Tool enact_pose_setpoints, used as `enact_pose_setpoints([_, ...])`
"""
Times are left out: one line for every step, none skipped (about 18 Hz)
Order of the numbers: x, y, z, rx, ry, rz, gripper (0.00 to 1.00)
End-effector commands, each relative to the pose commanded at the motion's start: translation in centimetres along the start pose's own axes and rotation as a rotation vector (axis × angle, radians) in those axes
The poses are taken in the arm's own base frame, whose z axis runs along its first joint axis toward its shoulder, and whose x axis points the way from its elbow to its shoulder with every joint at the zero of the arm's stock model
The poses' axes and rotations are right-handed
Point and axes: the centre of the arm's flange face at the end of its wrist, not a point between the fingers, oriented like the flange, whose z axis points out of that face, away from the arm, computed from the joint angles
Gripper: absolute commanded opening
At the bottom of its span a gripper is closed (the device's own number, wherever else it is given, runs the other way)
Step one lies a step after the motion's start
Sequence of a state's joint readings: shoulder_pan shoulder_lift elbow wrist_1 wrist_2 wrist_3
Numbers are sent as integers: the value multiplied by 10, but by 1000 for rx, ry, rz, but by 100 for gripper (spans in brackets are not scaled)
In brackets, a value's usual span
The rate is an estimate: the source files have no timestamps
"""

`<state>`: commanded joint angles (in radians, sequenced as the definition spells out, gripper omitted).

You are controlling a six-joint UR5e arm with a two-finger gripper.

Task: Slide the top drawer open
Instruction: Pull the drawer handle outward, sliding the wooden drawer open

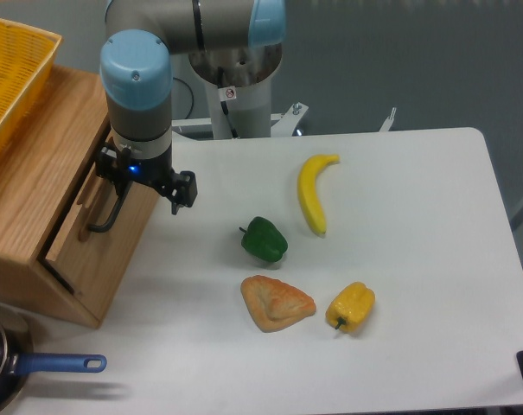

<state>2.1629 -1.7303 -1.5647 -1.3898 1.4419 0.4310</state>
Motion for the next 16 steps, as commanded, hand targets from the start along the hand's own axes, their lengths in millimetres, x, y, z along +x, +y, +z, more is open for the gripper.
enact_pose_setpoints([-1, 0, -1, -3, -10, 0, 100])
enact_pose_setpoints([-2, 0, -1, -6, -17, 2, 100])
enact_pose_setpoints([-2, 1, -1, -9, -23, 8, 100])
enact_pose_setpoints([-3, 1, -1, -10, -26, 18, 100])
enact_pose_setpoints([-3, 1, -2, -10, -28, 23, 100])
enact_pose_setpoints([-3, 1, -3, -7, -29, 27, 100])
enact_pose_setpoints([-4, 0, -3, -5, -30, 27, 100])
enact_pose_setpoints([-5, 0, -4, -5, -30, 27, 100])
enact_pose_setpoints([-6, 0, -3, -7, -29, 30, 100])
enact_pose_setpoints([-7, 0, -3, -8, -32, 31, 100])
enact_pose_setpoints([-8, 1, -4, -12, -44, 30, 100])
enact_pose_setpoints([-11, 2, -5, -18, -60, 30, 100])
enact_pose_setpoints([-13, 3, -5, -22, -68, 29, 100])
enact_pose_setpoints([-14, 3, -4, -24, -69, 27, 100])
enact_pose_setpoints([-16, 3, -4, -23, -69, 24, 100])
enact_pose_setpoints([-19, 4, -5, -24, -71, 21, 100])
